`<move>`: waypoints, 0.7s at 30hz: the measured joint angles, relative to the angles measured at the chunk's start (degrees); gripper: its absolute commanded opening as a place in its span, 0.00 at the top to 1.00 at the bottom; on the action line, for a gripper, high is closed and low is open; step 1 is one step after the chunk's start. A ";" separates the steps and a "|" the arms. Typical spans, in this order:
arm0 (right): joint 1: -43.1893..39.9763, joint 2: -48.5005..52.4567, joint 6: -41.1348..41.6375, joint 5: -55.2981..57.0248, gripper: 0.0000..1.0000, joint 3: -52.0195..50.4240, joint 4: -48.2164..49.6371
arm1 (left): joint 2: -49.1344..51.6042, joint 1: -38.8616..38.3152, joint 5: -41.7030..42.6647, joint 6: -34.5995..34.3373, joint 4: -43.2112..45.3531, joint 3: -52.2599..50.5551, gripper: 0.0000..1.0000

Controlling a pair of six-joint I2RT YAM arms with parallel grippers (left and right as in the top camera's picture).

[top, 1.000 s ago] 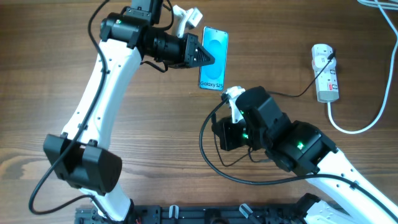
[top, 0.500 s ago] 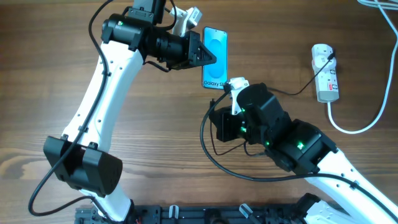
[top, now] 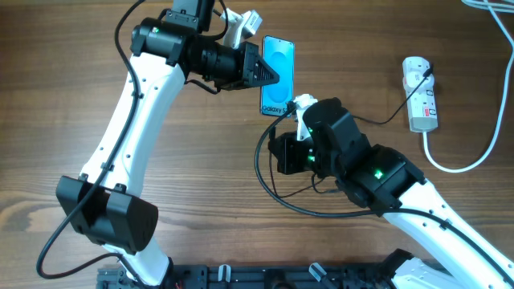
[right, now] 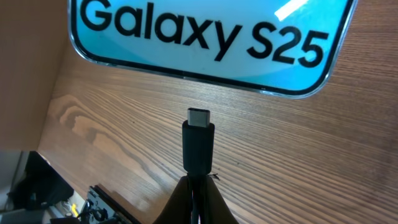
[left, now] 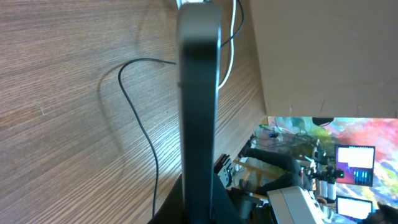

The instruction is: Plug charger to phone and switch on socket

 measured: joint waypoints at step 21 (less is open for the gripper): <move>0.00 0.02 0.24 1.38 0.95 3.15 -3.26 | 0.00 0.00 0.68 2.34 -0.48 0.00 0.96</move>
